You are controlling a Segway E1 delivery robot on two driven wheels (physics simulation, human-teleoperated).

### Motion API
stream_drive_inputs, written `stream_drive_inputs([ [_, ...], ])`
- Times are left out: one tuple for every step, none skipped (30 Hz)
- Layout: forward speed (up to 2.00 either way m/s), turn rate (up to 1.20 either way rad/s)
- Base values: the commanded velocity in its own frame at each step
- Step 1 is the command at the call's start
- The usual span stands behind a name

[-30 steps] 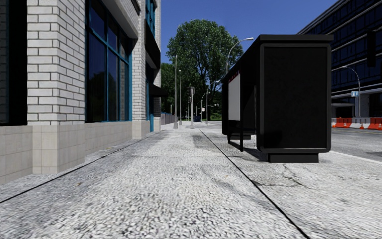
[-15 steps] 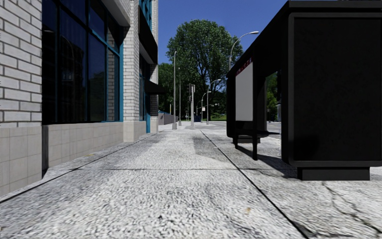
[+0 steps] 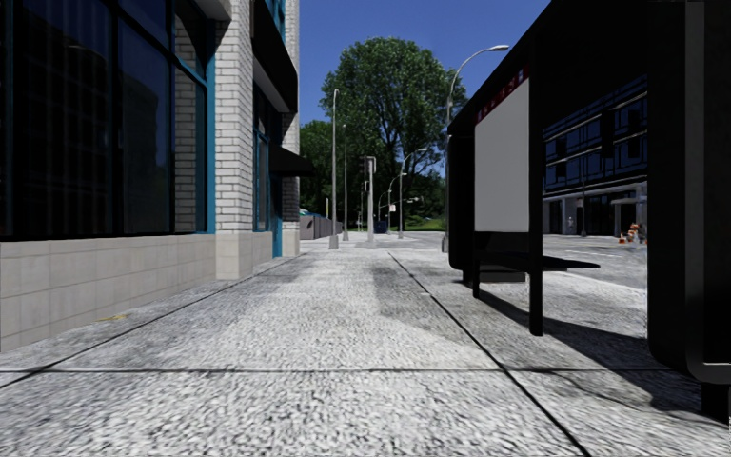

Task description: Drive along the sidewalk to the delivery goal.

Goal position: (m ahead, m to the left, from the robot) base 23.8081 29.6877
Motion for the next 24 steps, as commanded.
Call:
stream_drive_inputs([
  [2.0, 0.16],
  [2.0, 0.17],
  [2.0, 0.17],
  [2.0, 0.18],
  [2.0, 0.18],
  [2.0, 0.18],
  [2.0, 0.18],
  [2.0, 0.18],
  [2.0, 0.18],
  [2.0, 0.18],
  [2.0, 0.18],
  [2.0, 0.15],
  [2.0, 0.09],
  [2.0, 0.07],
  [2.0, 0.05],
  [2.0, 0.05],
  [2.0, 0.0],
  [2.0, 0.0],
  [2.0, 0.0],
  [2.0, 0.0],
  [2.0, 0.0],
  [2.0, 0.0],
  [2.0, 0.0],
  [2.0, 0.0],
])
